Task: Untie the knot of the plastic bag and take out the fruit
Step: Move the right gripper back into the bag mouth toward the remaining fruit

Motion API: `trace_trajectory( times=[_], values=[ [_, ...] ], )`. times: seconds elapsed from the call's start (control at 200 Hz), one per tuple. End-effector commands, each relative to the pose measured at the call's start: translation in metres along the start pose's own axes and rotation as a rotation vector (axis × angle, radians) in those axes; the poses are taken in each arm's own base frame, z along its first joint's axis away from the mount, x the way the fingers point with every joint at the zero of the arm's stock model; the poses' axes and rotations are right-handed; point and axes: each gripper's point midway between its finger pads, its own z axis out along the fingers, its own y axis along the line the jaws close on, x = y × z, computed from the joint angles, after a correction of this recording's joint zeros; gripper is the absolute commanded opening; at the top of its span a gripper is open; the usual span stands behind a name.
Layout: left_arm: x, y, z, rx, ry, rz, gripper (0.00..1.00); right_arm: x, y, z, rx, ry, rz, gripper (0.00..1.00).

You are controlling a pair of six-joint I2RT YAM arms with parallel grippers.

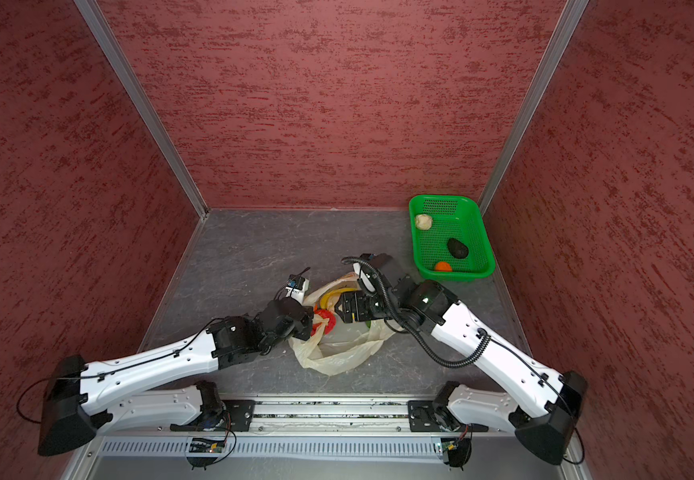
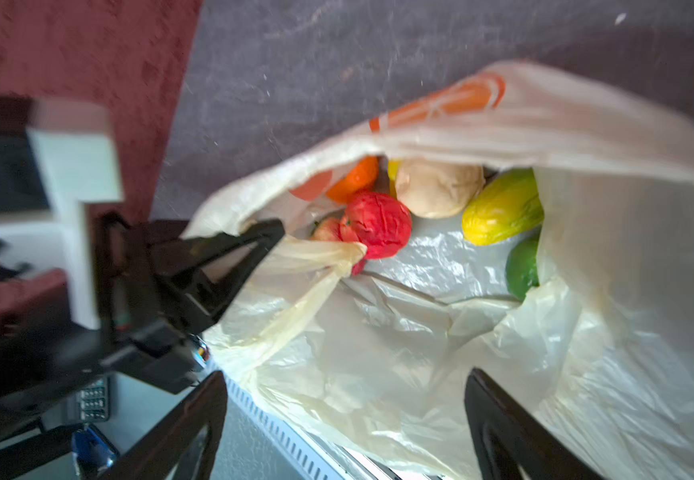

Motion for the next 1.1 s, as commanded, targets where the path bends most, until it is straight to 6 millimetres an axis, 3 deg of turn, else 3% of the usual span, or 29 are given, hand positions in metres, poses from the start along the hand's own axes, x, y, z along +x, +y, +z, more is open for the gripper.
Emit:
trace_trajectory(
  times=[0.0, 0.316, 0.526, 0.621, 0.817, 0.937, 1.092],
  values=[
    [-0.005, -0.002, -0.003, 0.000, -0.018, -0.011, 0.00, 0.003, -0.006, 0.012, 0.051, -0.032, -0.006, 0.89],
    [0.015, -0.019, 0.001, 0.050, 0.015, -0.007, 0.00, 0.059, -0.056, 0.072, 0.186, 0.114, 0.015, 0.88],
    [0.033, -0.031, 0.006, 0.069, 0.050, 0.008, 0.00, 0.094, -0.090, 0.085, 0.280, 0.187, 0.082, 0.87],
    [0.037, -0.033, 0.008, 0.067, 0.059, 0.017, 0.00, 0.088, -0.085, 0.086, 0.272, 0.181, 0.086, 0.88],
    [0.031, -0.031, 0.006, 0.058, 0.037, 0.016, 0.00, 0.051, -0.054, 0.083, 0.208, 0.110, 0.067, 0.89],
    [0.028, -0.032, 0.005, 0.059, 0.027, 0.016, 0.00, 0.038, -0.044, 0.093, 0.181, 0.080, 0.054, 0.89],
    [0.026, -0.031, 0.004, 0.054, 0.020, 0.015, 0.00, 0.023, -0.047, 0.112, 0.218, 0.044, 0.042, 0.90]
  ],
)
